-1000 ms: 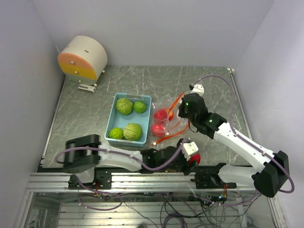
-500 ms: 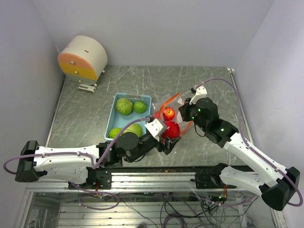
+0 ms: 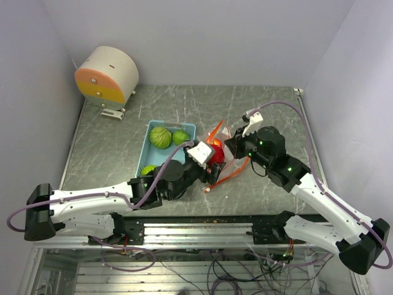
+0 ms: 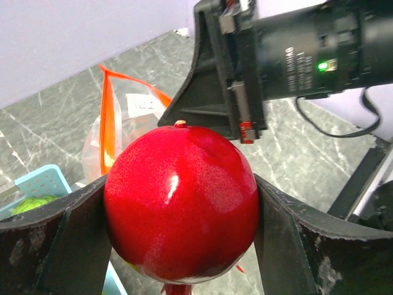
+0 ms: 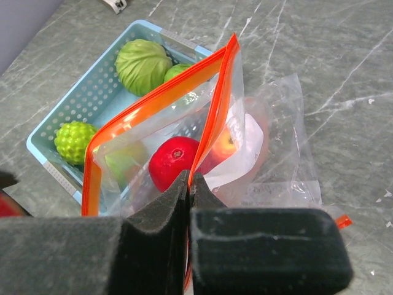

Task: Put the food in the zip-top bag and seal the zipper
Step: Place the fake fruit in the zipper food storage bag.

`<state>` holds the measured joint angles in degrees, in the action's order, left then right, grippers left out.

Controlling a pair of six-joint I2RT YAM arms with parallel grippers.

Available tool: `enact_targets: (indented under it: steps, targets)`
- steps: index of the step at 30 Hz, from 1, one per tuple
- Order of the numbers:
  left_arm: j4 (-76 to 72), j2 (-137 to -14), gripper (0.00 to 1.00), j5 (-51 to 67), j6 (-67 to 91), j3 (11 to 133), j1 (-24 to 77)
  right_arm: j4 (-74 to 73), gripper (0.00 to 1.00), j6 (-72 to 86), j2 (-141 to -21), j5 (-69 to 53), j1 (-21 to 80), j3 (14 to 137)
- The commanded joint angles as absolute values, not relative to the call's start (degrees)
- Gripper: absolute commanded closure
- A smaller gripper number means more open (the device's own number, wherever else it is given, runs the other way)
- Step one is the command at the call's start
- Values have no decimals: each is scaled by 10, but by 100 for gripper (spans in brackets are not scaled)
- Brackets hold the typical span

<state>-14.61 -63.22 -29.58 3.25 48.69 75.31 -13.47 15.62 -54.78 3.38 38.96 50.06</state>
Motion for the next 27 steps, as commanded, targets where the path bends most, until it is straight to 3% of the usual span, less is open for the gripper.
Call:
enact_targets:
  steps: [1,6,15,20,22,27]
  targets:
    - [-174,-657,34,-277,39,507,725,-128,100,143,-544,17,386,509]
    - [-208,-683,33,-239,60,513,690,-131,100,142,-541,9,386,508]
    - [-169,-768,22,-212,72,559,662,-138,100,138,-534,-4,387,514]
    - [-134,-778,10,-227,79,574,654,-142,100,135,-528,-5,387,517]
    - [-138,-773,0,-230,82,569,651,-142,100,134,-527,-5,387,518]
    - [-141,-758,1,-231,79,561,648,-142,100,136,-527,-5,387,520]
